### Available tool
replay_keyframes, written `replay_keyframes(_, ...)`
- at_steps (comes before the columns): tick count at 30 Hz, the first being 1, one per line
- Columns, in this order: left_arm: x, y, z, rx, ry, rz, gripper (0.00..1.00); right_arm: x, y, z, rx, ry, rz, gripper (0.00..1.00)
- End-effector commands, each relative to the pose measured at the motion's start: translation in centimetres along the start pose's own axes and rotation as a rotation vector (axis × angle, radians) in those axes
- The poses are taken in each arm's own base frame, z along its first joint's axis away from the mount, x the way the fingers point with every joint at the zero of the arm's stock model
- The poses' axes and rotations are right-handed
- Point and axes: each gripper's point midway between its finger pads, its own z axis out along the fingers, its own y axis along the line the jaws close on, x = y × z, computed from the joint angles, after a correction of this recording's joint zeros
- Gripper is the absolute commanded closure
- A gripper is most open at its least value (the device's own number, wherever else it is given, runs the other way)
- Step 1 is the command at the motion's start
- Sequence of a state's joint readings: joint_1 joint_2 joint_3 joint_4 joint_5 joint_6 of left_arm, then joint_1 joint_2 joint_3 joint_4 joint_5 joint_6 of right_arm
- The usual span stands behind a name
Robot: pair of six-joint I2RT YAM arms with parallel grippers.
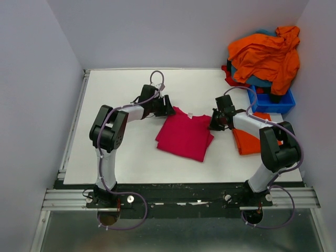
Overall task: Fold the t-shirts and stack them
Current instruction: Put the neatly folded tshirt into the corner of the board with both arms
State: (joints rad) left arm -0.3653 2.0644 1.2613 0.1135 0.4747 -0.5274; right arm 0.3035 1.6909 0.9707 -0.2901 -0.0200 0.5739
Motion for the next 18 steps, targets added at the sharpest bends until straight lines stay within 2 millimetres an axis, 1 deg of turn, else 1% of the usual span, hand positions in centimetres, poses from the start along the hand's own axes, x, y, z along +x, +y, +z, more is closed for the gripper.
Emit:
replay_keyframes(1, 5.7, 2.0, 1.5, -0.079, 0.163, -0.074, 0.34, -0.6, -0.5, -0.2, 0.027, -0.011, -0.012, 0.99)
replay_keyframes(2, 5.8, 1.9, 1.6, -0.083, 0.164, -0.076, 0.34, -0.6, -0.6, -0.1, 0.029, -0.011, -0.011, 0.99)
replay_keyframes(3, 6.3, 2.2, 1.4, -0.099, 0.180, -0.090, 0.36, -0.7, -0.4, -0.2, 0.026, -0.014, -0.014, 0.99)
replay_keyframes(6, 6.7, 2.2, 1.2, -0.100, 0.192, -0.105, 0.56, -0.8, -0.4, -0.2, 0.025, -0.015, -0.014, 0.99)
replay_keyframes(8, 6.7, 2.0, 1.1, -0.097, 0.188, -0.108, 0.73, -0.5, 0.1, -0.2, 0.001, 0.001, -0.012, 0.99)
replay_keyframes(11, 6.5, 1.7, 0.7, -0.092, 0.174, -0.114, 0.87, -0.5, 0.2, -0.2, -0.004, 0.003, -0.009, 0.99)
replay_keyframes(13, 5.7, 1.4, 0.7, -0.085, 0.131, -0.107, 0.99, -0.6, 0.3, -0.2, -0.008, 0.004, -0.014, 0.99)
replay_keyframes(16, 4.4, 0.7, 0.1, -0.073, 0.051, -0.109, 1.00, -1.0, 0.8, -0.4, -0.026, 0.001, -0.028, 0.99)
replay_keyframes(18, 3.6, 0.2, -0.8, -0.066, -0.006, -0.111, 1.00, -1.6, 1.2, -0.9, -0.042, -0.016, -0.038, 0.99)
